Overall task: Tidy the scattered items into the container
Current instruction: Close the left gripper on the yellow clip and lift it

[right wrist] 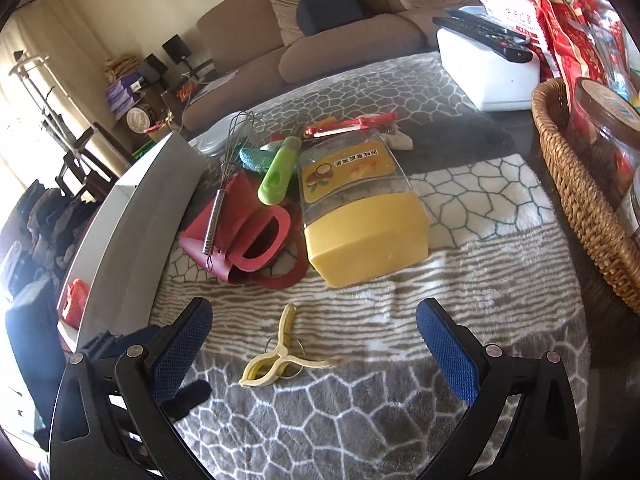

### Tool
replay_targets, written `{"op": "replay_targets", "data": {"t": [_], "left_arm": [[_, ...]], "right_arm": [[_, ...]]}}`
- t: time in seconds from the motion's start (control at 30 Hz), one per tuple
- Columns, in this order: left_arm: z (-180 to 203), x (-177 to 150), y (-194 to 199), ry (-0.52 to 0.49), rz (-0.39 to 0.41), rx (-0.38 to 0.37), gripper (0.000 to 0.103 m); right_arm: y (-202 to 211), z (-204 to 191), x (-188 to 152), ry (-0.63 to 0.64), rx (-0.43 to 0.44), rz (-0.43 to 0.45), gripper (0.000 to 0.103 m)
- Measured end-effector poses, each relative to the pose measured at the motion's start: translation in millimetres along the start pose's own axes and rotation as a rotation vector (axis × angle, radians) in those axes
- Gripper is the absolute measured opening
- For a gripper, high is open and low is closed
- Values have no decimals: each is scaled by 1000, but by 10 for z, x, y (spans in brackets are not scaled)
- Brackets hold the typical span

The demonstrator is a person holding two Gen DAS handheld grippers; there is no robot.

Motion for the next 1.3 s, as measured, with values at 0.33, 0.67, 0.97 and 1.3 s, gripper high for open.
{"op": "replay_targets", "data": {"t": [0.33, 0.67, 0.97, 1.3], "left_arm": [[301, 12, -229, -60, -19, -84, 81], [204, -46, -299, -28, -23, -89, 23], [-37, 57, -1, 85, 64, -191, 23], [-257, 142, 642, 133, 194, -238, 23]], "right_arm": [[20, 129, 57, -25, -4, 19, 103], [-34, 88, 32, -12, -4, 5, 103], [-70, 58, 18, -16, -4, -2, 103], [-44, -239, 5, 3, 105, -15, 103]]}}
Point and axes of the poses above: each gripper's, at about its wrist camera, not at the fingertips, and y roughly against the way its jaws point, z to its right, x to its top, the point moved 5 cm from there along -y, roughly the way its jaws point, and after that the axes turned 4 degrees about -y, right-handed, at the moved point
